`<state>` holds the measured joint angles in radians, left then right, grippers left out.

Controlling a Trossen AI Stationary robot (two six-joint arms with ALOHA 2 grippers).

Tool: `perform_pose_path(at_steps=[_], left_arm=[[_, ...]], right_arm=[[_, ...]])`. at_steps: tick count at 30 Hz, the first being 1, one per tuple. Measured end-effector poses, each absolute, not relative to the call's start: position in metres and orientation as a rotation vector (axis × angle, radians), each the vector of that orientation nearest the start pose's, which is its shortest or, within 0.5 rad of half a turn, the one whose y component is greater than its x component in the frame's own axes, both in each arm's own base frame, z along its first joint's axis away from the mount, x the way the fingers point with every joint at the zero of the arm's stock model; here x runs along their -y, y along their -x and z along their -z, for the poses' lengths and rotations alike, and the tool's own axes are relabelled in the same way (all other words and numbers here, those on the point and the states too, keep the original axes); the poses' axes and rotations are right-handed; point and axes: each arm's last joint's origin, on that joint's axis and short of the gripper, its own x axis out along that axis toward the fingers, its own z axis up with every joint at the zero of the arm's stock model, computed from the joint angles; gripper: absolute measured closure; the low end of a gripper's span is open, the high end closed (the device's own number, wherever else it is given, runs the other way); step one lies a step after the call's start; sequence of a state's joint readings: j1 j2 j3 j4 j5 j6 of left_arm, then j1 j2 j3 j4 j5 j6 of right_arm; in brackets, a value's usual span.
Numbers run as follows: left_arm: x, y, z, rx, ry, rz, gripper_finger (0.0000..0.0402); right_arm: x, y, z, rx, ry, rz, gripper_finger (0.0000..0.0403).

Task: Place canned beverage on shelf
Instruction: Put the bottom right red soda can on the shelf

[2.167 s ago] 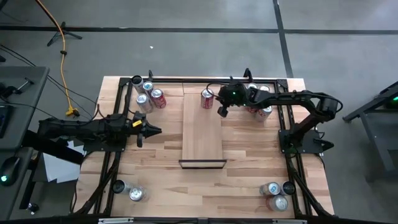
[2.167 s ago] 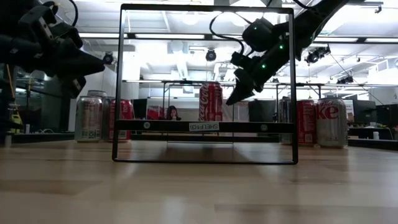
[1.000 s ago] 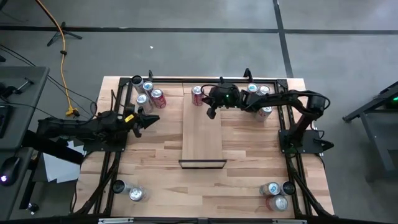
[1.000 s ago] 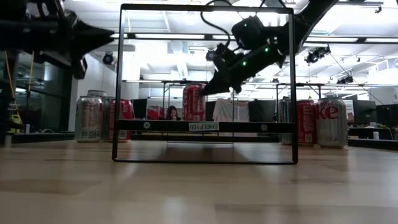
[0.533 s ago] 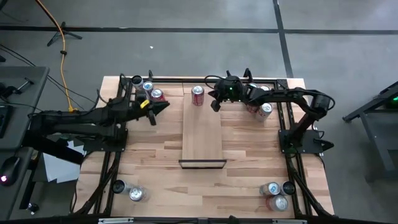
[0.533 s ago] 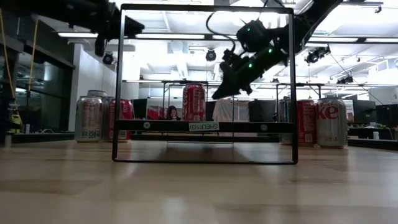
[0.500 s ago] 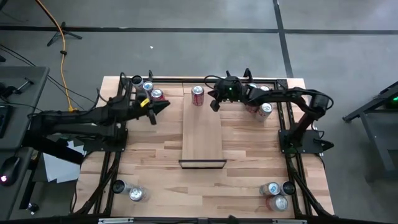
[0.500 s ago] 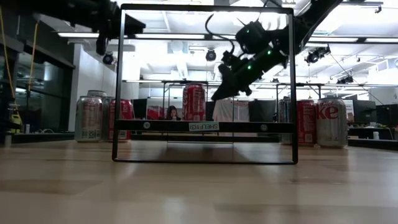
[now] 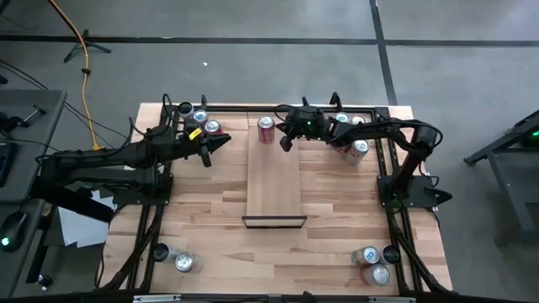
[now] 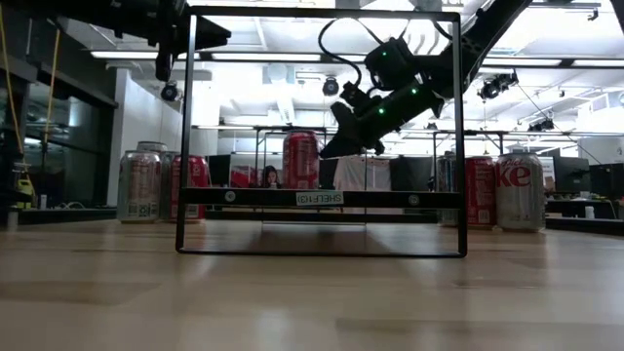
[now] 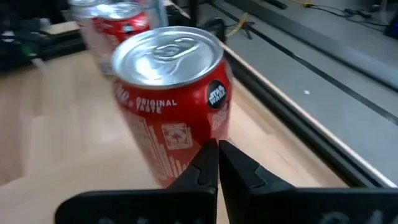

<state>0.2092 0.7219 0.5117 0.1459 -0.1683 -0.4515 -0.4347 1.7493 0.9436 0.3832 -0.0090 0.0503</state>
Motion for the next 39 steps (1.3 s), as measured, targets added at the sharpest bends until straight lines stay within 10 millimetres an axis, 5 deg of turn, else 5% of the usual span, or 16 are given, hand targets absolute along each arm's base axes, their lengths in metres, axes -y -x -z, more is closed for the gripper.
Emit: perform_pose_path(at_steps=[14,39], left_arm=[[-0.041,-0.165,-0.279,0.025,0.429,-0.411,0.0401],[-0.046,-0.161,-0.27,-0.024,0.411,-0.648,0.0401]], right_arm=[[0.149,-0.373,-0.192,-0.359,-0.146,0.378,0.0403],[0.133,-0.387,-0.203,-0.311,-0.286,0.442,0.0403]])
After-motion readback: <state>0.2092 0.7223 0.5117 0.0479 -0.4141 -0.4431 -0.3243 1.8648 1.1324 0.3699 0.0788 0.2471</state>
